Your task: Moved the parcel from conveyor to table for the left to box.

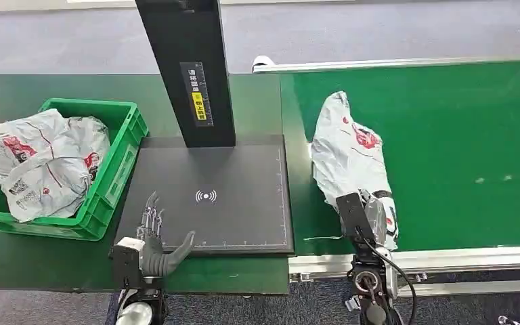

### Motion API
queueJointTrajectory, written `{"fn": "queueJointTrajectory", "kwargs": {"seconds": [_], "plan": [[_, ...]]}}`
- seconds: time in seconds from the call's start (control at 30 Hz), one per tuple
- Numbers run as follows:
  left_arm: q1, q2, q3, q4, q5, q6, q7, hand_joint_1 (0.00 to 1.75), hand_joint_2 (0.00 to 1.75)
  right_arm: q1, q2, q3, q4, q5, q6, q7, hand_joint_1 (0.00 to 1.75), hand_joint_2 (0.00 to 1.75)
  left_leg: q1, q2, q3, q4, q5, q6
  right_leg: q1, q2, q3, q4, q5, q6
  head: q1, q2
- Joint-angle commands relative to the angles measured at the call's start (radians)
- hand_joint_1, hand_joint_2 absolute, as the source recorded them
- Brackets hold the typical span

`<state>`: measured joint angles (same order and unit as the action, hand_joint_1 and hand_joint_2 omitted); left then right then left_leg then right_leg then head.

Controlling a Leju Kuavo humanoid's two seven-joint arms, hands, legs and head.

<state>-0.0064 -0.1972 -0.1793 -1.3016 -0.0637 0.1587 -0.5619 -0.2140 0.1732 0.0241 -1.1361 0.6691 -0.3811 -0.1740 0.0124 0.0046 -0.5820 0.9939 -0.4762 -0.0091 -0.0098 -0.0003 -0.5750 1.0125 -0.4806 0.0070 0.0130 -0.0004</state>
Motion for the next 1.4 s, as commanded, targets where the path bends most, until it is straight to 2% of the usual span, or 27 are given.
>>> {"fn": "queueJointTrajectory", "kwargs": {"seconds": [0.03,0.1,0.2,0.4,0.5,0.57,0.7,0.83,0.97,1.03,1.07,1.17,1.2,1.23,1.27,1.37,1.4], "plan": [[0.054,0.029,0.073,-0.093,-0.031,0.049,-0.032,0.0,1.75,0.086,-0.073,0.124,-0.378,-0.106,0.017,-0.134,1.75,1.75,0.0,0.0,0.0,0.0,0.0,0.0,0.0,0.001,0.0,0.0,0.0,0.0,0.0,0.0],[0.074,0.031,0.114,-0.143,-0.042,0.049,-0.036,0.0,1.75,0.087,-0.128,0.181,-0.517,-0.05,0.037,-0.135,1.75,1.75,-0.001,0.0,-0.001,0.001,-0.001,0.0,-0.001,0.0,-0.002,0.001,-0.001,0.0,0.0,0.0],[0.063,0.032,0.155,-0.161,-0.041,0.035,-0.043,0.0,1.75,-0.046,-0.153,0.246,-0.501,-0.015,0.101,-0.11,1.75,1.75,-0.001,0.003,-0.001,0.001,-0.001,0.0,-0.001,0.003,-0.003,0.001,0.0,0.0,-0.001,0.0],[-0.048,0.032,0.158,-0.105,-0.072,0.023,-0.031,0.0,1.75,-0.345,-0.081,0.437,-0.207,0.015,0.202,-0.054,1.75,1.75,0.0,0.006,-0.001,0.0,0.001,0.0,0.0,0.006,-0.004,0.001,0.002,-0.001,0.0,0.0],[-0.103,0.045,0.175,-0.062,-0.048,0.022,-0.031,0.0,1.75,-0.51,0.001,0.529,0.076,-0.009,0.261,-0.024,1.75,1.75,0.0,0.009,0.0,0.0,0.002,0.0,0.0,0.008,-0.002,0.001,0.003,-0.001,0.0,0.0],[-0.126,0.055,0.173,-0.048,-0.039,0.019,-0.032,0.0,1.75,-0.559,0.054,0.563,0.202,-0.015,0.274,-0.018,1.75,1.75,0.0,0.011,0.003,-0.002,0.003,-0.001,0.0,0.01,-0.001,0.0,0.005,-0.002,0.0,0.0],[-0.168,0.069,0.172,-0.023,-0.012,0.021,-0.026,0.0,1.75,-0.595,0.133,0.615,0.383,-0.032,0.314,0.004,1.75,1.75,0.0,0.006,0.004,-0.002,0.004,-0.001,0.001,0.005,0.001,0.0,0.004,-0.002,0.0,0.0],[-0.189,0.068,0.192,-0.018,0.003,0.024,-0.016,0.0,1.75,-0.602,0.176,0.645,0.608,-0.08,0.347,-0.006,1.75,1.75,0.001,0.004,0.004,-0.002,0.003,-0.001,0.001,0.003,0.002,0.0,0.003,-0.001,0.0,0.0],[-0.197,0.079,0.203,0.007,0.008,0.026,-0.01,0.0,1.75,-0.565,0.176,0.714,0.68,-0.129,0.364,-0.009,1.75,1.75,0.001,0.001,0.005,-0.004,0.004,0.0,0.001,0.001,0.004,-0.002,0.003,-0.001,0.0,0.0],[-0.201,0.085,0.204,0.028,0.009,0.023,-0.01,0.0,1.75,-0.556,0.176,0.74,0.704,-0.166,0.398,-0.003,1.61,1.75,0.001,0.001,0.002,-0.002,0.004,0.0,0.001,0.001,0.001,0.0,0.002,-0.001,0.0,0.0],[-0.202,0.088,0.204,0.035,0.007,0.023,-0.01,0.0,1.75,-0.554,0.176,0.743,0.715,-0.175,0.405,-0.007,1.75,1.75,0.001,0.001,0.004,-0.004,0.004,0.0,0.001,0.001,0.003,-0.002,0.003,-0.002,0.0,0.0],[-0.198,0.089,0.205,0.041,0.004,0.023,-0.01,0.0,1.75,-0.54,0.166,0.738,0.734,-0.184,0.421,-0.011,1.75,1.75,0.001,-0.001,0.003,-0.003,0.004,0.0,0.001,0.0,0.003,-0.002,0.002,-0.002,0.0,0.0],[-0.197,0.088,0.206,0.042,0.002,0.024,-0.009,0.0,1.75,-0.536,0.16,0.737,0.738,-0.184,0.423,-0.011,1.54,1.75,0.001,-0.001,0.003,-0.003,0.004,0.0,0.001,-0.001,0.002,-0.002,0.002,-0.002,0.0,0.0],[-0.195,0.088,0.206,0.041,-0.001,0.025,-0.007,0.0,1.75,-0.53,0.156,0.735,0.734,-0.184,0.422,-0.011,0.28,1.75,0.001,-0.001,0.002,-0.002,0.004,0.0,0.001,-0.001,0.001,0.0,0.002,-0.001,0.0,0.0],[-0.191,0.088,0.207,0.038,-0.004,0.026,-0.006,0.0,1.75,-0.524,0.151,0.727,0.727,-0.189,0.415,-0.013,0.0,1.75,0.001,-0.002,0.003,-0.003,0.004,0.0,0.001,-0.001,0.003,-0.002,0.002,-0.001,0.0,0.0],[-0.167,0.084,0.206,0.021,-0.017,0.026,0.0,0.0,1.75,-0.506,0.126,0.695,0.677,-0.202,0.367,-0.051,0.0,1.75,0.001,-0.001,0.003,-0.003,0.004,0.0,0.001,-0.001,0.003,-0.002,0.002,-0.001,0.0,0.0],[-0.157,0.084,0.204,0.011,-0.028,0.027,0.005,0.0,1.75,-0.491,0.115,0.67,0.625,-0.209,0.319,-0.085,0.0,1.75,0.001,-0.001,0.002,-0.002,0.004,0.0,0.001,-0.001,0.001,-0.001,0.002,-0.001,0.0,0.0]]}}
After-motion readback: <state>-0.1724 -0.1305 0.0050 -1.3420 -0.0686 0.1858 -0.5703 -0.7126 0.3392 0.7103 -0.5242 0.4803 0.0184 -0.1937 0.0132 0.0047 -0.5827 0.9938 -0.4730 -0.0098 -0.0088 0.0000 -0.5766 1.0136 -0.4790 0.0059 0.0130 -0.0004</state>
